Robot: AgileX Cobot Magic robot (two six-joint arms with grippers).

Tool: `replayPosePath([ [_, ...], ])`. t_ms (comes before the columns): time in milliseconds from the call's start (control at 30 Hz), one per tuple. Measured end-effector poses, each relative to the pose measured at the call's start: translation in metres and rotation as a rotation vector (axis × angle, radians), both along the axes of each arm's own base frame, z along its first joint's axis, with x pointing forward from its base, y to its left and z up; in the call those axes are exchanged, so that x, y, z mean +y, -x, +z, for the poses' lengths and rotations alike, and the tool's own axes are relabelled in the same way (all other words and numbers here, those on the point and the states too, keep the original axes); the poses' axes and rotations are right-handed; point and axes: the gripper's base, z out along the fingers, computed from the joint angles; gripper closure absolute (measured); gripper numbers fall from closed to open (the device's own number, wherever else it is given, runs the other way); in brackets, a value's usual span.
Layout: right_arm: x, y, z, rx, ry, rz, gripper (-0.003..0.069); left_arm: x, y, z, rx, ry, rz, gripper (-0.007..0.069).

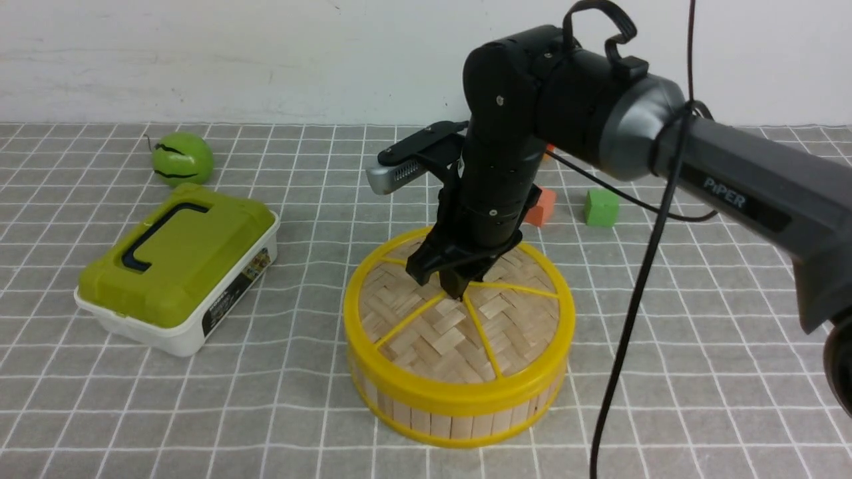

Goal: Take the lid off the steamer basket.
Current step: Use the right arm to lift the lid of the steamer

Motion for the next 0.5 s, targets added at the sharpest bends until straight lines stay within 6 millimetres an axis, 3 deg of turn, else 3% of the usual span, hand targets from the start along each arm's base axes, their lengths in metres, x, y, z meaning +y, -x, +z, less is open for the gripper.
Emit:
replayPosePath([
  [100,0.0,0.0,0.001,-0.003,-0.004,0.0,0.0577,0.0,0.0,0.0,0.0,0.0,0.0,0.0386],
  [400,0.0,0.0,0.011,-0.01,-0.006,0.002,0.0578,0.0,0.0,0.0,0.0,0.0,0.0,0.0386],
  [467,0.001,-0.002,0.023,-0.042,-0.027,0.003,0.0578,0.0,0.0,0.0,0.0,0.0,0.0,0.0386],
  [500,0.001,-0.001,0.039,-0.088,-0.059,0.002,0.0578,0.0,0.0,0.0,0.0,0.0,0.0,0.0386],
])
